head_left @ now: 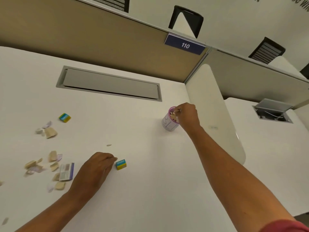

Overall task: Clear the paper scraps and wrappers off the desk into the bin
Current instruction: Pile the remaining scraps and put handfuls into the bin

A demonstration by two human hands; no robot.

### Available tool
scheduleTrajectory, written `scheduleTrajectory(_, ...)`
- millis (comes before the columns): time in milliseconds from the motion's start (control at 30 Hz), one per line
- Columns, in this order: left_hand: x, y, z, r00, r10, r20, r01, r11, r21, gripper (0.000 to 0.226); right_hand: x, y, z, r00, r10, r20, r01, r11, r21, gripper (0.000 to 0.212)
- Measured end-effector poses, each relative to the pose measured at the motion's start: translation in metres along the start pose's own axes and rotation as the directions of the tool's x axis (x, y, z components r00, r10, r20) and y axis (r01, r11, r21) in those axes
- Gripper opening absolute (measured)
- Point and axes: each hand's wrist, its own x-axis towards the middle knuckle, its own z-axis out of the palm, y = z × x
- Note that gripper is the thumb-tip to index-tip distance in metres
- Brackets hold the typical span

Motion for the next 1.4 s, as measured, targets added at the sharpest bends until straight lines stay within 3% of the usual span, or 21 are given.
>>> scheduleTrajectory(100,0.002,0.002,0.002,0.998,-0.012,-0.057,0.010,0.999,-0.034,0.047,0.010,0.008,0.019,0.988,-0.099,0.119,0.120,0.974,-0.190,0.025)
scheduleTrajectory(200,0.010,0.007,0.003,0.989,0.016,-0.149,-0.025,0.998,-0.059,0.058,0.016,0.014,0.029,0.972,-0.121,0.203,0.169,0.957,-0.237,0.026)
scheduleTrajectory(300,0.024,0.013,0.002,0.983,0.031,-0.179,-0.034,0.999,-0.017,0.016,0.024,0.016,0.026,0.956,-0.140,0.257,0.207,0.944,-0.257,0.027)
scheduleTrajectory(467,0.053,0.034,-0.005,0.979,-0.015,-0.205,0.002,0.998,-0.060,0.009,0.034,0.017,0.000,0.934,-0.192,0.301,0.256,0.948,-0.190,0.032)
scheduleTrajectory(600,0.095,0.063,-0.016,0.984,-0.048,-0.174,0.017,0.984,-0.175,0.015,0.031,0.033,-0.021,0.946,-0.177,0.272,0.194,0.980,-0.038,0.040)
scheduleTrajectory(733,0.152,0.103,-0.018,0.988,0.058,-0.146,-0.095,0.961,-0.260,0.011,0.020,0.056,-0.030,0.987,-0.082,0.137,0.047,0.969,0.244,0.037)
scheduleTrajectory(833,0.200,0.133,-0.008,0.992,0.096,-0.076,-0.113,0.954,-0.277,0.010,-0.001,0.076,-0.029,0.997,0.083,0.008,-0.074,0.841,0.535,0.030)
scheduleTrajectory(933,0.245,0.157,0.011,0.995,0.100,-0.011,-0.099,0.969,-0.225,0.014,-0.039,0.089,-0.016,0.981,0.195,0.013,-0.129,0.597,0.792,0.020)
scheduleTrajectory(1000,0.268,0.169,0.025,0.989,0.137,0.056,-0.128,0.982,-0.142,0.017,-0.067,0.090,0.000,0.974,0.215,0.068,-0.173,0.519,0.837,0.020)
scheduleTrajectory(1167,0.296,0.183,0.055,0.952,0.149,0.269,-0.163,0.986,0.032,0.019,-0.121,0.083,0.046,0.948,0.212,0.238,-0.312,0.462,0.830,0.017)
scheduleTrajectory(1400,0.303,0.181,0.075,0.918,0.156,0.365,-0.238,0.953,0.189,0.018,-0.145,0.066,0.070,0.959,0.129,0.252,-0.282,0.504,0.816,0.016)
